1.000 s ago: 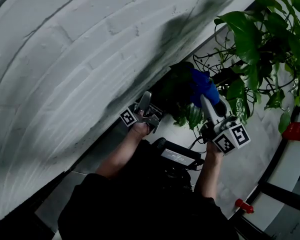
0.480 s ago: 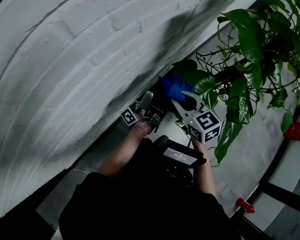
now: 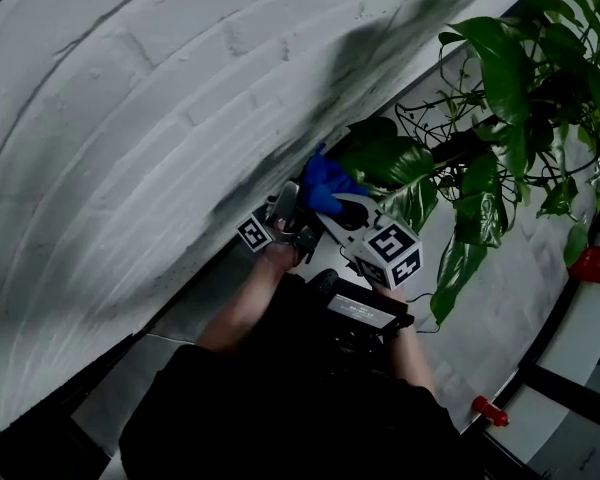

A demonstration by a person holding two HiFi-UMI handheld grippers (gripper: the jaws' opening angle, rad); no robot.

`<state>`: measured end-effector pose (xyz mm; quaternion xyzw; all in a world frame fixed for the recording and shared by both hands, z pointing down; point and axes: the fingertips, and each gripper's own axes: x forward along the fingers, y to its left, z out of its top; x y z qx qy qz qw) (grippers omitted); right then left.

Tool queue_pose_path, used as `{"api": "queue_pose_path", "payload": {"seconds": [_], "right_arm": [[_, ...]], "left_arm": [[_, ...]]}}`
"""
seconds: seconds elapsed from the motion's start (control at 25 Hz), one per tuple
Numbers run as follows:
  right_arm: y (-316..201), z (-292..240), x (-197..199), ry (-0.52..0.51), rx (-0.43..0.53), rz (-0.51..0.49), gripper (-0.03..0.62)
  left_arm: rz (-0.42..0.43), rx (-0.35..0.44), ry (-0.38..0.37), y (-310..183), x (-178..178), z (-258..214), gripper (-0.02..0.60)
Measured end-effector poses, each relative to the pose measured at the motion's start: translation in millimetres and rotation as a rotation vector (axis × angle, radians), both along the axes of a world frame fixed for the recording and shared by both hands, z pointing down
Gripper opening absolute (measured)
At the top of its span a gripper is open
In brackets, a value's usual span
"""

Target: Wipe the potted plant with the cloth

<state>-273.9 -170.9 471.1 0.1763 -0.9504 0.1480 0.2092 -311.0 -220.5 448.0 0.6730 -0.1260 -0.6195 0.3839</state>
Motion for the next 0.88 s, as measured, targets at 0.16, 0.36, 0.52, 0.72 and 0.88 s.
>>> {"api": "queue_pose_path", "payload": {"seconds": [0.16, 0.36, 0.52, 0.72, 0.88], "right_arm": [[13, 1, 0, -0.092, -0.085, -0.029, 0.095], [29, -6, 8, -0.238, -0.193, -0.057, 0.096], [40, -26, 23, -0.38, -0.238, -0.094, 0.095], [50, -52, 59, -0.534, -0.242, -0.093, 0.095], [52, -67, 100, -0.657, -0.233, -0.047, 0.095]], "left_arm": [[-0.011, -0.004, -0.004, 5, -2, 2, 0.46], [-0.03, -0.008, -0.017, 16, -4, 3, 0.46], [-0.062, -0.015, -0.03, 24, -1, 2, 0.46], [-0.079, -0.032, -0.075, 42, 17, -1, 0.46], [-0.09, -0.048, -0.119, 63, 36, -5, 0.46]]}}
